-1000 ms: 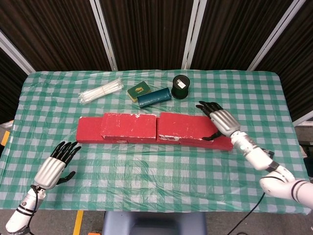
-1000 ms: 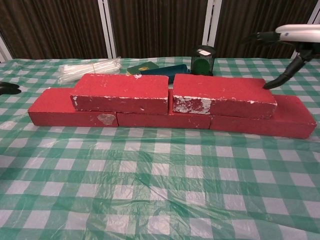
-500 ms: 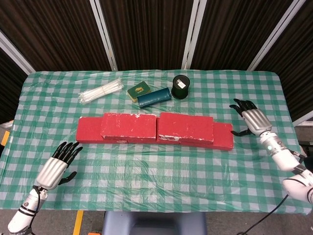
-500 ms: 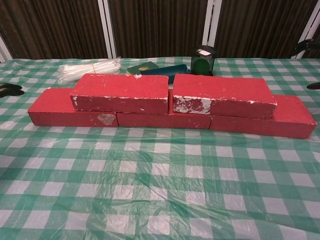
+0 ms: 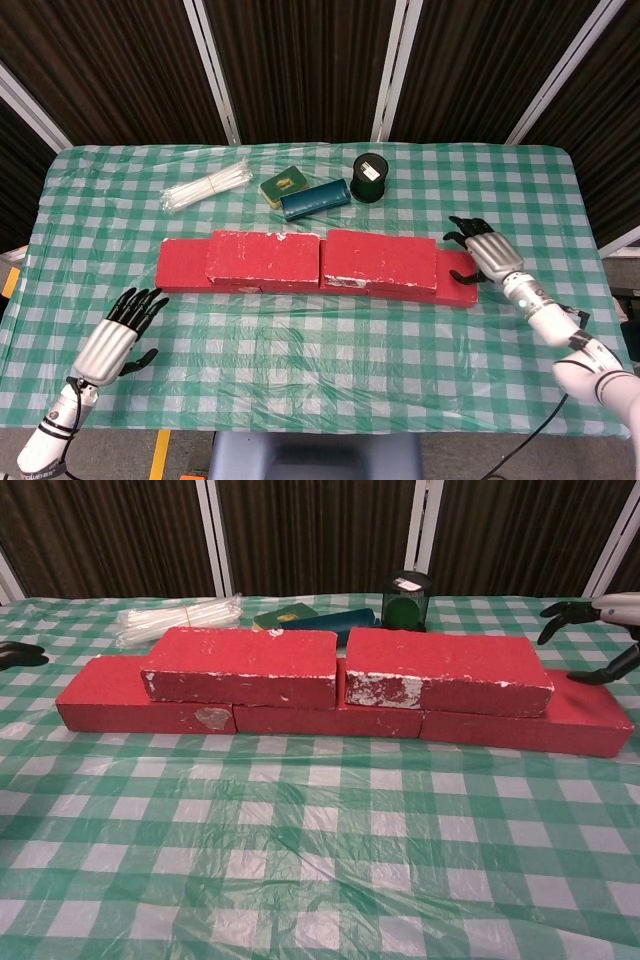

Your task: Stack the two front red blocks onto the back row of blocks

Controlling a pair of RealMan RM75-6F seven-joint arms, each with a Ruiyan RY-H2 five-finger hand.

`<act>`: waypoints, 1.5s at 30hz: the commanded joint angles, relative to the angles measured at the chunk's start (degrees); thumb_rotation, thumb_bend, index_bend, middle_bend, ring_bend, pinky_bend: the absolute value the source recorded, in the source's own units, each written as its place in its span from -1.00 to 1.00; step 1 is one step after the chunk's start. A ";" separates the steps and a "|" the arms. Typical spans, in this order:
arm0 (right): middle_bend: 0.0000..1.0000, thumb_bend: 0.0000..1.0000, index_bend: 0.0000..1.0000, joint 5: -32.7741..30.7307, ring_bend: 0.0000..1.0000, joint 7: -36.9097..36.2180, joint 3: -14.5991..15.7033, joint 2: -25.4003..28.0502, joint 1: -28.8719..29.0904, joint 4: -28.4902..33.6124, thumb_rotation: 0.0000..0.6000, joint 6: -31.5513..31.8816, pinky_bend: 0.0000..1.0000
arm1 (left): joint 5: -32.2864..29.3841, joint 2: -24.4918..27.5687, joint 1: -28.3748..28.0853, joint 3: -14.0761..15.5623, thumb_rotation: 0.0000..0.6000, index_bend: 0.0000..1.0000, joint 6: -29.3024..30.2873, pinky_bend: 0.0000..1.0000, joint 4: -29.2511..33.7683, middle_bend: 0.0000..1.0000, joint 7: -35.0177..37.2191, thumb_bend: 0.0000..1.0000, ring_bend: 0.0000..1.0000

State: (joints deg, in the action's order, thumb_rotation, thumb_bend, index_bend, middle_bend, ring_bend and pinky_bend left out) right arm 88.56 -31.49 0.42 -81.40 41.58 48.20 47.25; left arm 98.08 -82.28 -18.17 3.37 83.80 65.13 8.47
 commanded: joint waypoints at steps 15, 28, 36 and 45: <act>-0.99 -0.11 -0.44 -0.77 -1.00 2.56 -0.68 -0.36 1.47 3.06 0.71 -1.41 -0.96 | -0.75 0.18 0.31 -0.56 1.00 -1.00 0.54 -1.00 -0.08 -1.00 -0.02 -0.45 -1.00; -0.99 -0.11 -0.51 -1.61 -1.00 4.18 -0.96 1.06 0.51 5.06 0.66 -0.04 -0.96 | -0.63 0.40 0.34 -0.45 1.00 -1.00 0.55 -1.00 0.37 -1.00 -0.48 -0.45 -1.00; -1.00 -0.30 -0.97 -0.76 -1.00 6.00 -0.10 8.98 -9.77 16.60 0.63 16.97 -0.97 | -0.27 1.72 1.32 -0.54 1.00 -1.00 2.67 -1.00 2.38 -1.00 -2.02 -0.43 -1.00; -1.00 -0.52 -1.00 3.72 -1.00 35.66 8.10 13.75 -32.49 34.81 0.67 44.66 -1.00 | -0.01 4.84 3.54 -0.23 1.00 -1.00 5.48 -1.00 8.09 -1.00 -6.06 -0.40 -1.00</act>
State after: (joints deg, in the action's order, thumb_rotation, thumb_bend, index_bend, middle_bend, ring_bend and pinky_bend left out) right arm 89.33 -10.64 3.67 -70.62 19.56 73.96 82.32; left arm 98.26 -78.37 -15.23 2.89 89.27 71.72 3.58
